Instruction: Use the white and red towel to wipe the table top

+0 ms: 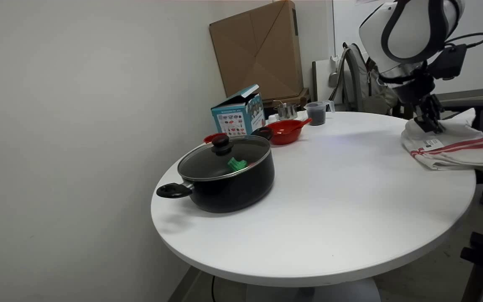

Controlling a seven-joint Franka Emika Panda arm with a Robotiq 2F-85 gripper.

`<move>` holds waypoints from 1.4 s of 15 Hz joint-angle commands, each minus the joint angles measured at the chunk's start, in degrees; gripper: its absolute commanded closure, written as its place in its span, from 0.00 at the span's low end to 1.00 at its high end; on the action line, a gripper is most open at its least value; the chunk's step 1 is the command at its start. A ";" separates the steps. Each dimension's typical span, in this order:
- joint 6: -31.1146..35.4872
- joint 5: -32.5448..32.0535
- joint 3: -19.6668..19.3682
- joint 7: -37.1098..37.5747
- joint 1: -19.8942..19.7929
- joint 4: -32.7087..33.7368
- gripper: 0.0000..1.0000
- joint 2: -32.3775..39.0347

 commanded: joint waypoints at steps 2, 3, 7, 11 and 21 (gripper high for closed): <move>-2.60 -1.15 -1.91 3.51 -1.81 7.66 1.00 1.60; -2.88 -1.04 -1.71 3.72 -1.95 8.52 1.00 1.62; -2.41 -1.37 -0.42 3.90 -1.54 9.75 1.00 2.53; -1.08 -1.02 3.30 3.09 0.03 7.84 1.00 3.41; 0.23 0.87 17.54 -0.40 7.79 -0.90 1.00 0.97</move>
